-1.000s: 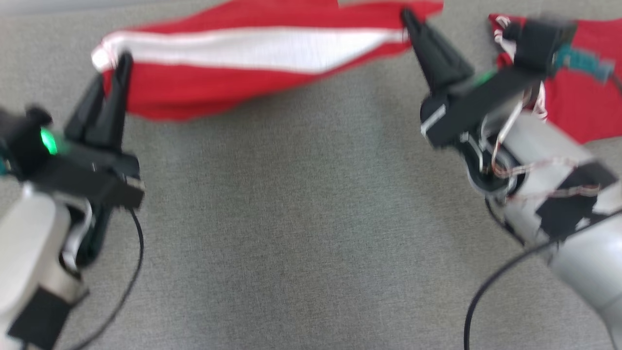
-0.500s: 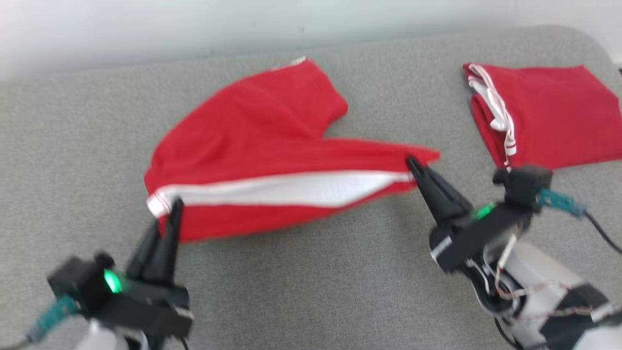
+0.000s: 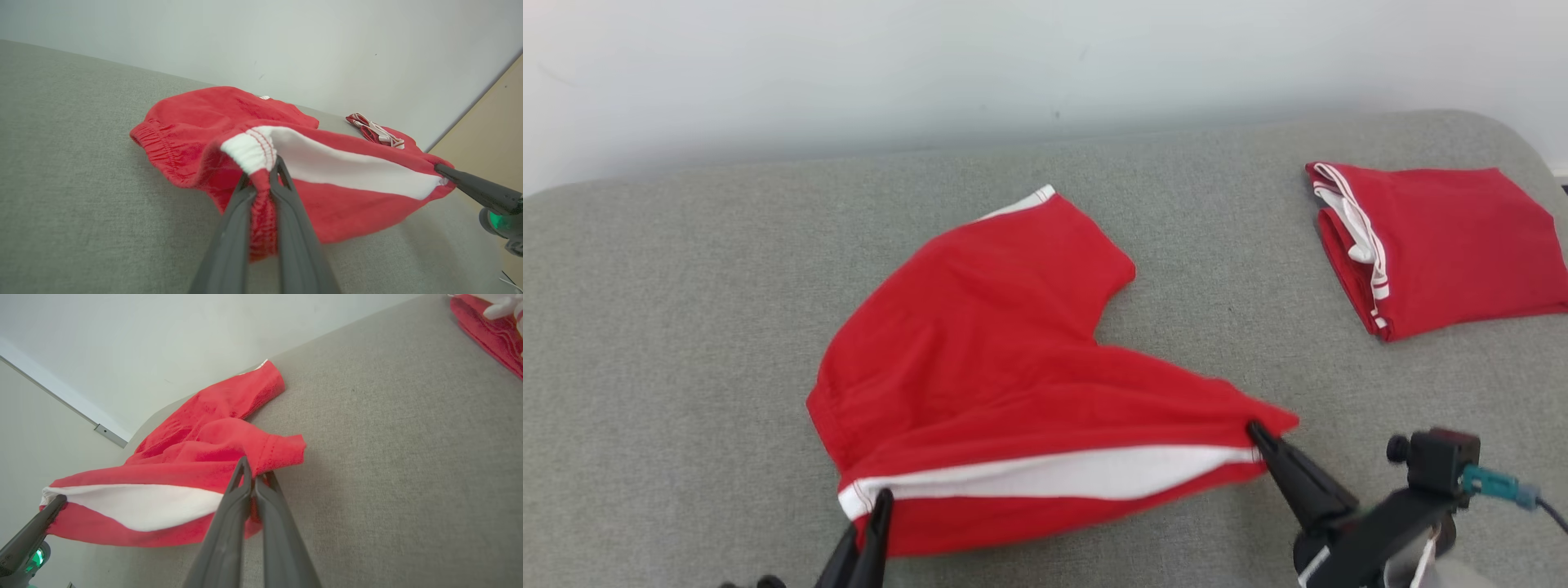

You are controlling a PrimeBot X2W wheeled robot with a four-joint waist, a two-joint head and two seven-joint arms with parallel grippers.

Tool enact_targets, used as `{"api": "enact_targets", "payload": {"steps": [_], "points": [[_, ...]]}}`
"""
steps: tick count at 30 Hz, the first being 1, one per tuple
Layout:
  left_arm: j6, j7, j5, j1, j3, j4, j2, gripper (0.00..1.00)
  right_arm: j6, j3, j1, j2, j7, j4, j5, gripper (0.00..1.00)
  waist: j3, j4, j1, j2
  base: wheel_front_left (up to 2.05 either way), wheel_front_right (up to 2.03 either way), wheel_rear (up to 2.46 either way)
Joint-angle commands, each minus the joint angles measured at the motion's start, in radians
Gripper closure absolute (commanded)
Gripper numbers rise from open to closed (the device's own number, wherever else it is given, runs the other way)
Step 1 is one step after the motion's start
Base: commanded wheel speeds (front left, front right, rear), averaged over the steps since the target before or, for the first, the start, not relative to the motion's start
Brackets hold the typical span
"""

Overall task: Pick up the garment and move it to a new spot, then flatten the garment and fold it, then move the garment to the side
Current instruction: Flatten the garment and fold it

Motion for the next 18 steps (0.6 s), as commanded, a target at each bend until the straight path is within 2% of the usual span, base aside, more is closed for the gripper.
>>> {"api": "enact_targets", "payload": {"steps": [1,9,18], "points": [[-0.007,-0.004,0.015,0.036,0.011,0.001,-0.014,1.0,0.0,-0.016,0.042,-0.007,0.012,-0.012,-0.01,1.0,-0.013,0.009,0.0001,0.0001,0.0,0.0,0.0],[-0.048,-0.004,0.053,0.103,0.049,0.03,-0.067,1.0,0.0,-0.102,0.147,0.013,0.068,-0.049,-0.058,1.0,-0.014,0.019,0.0001,0.0001,0.0,0.0,0.0],[-0.095,-0.004,0.113,0.046,0.119,0.017,-0.106,1.0,0.0,-0.189,0.086,0.075,0.109,-0.102,-0.179,1.0,-0.021,0.031,0.0001,0.0001,0.0,0.0,0.0]]}}
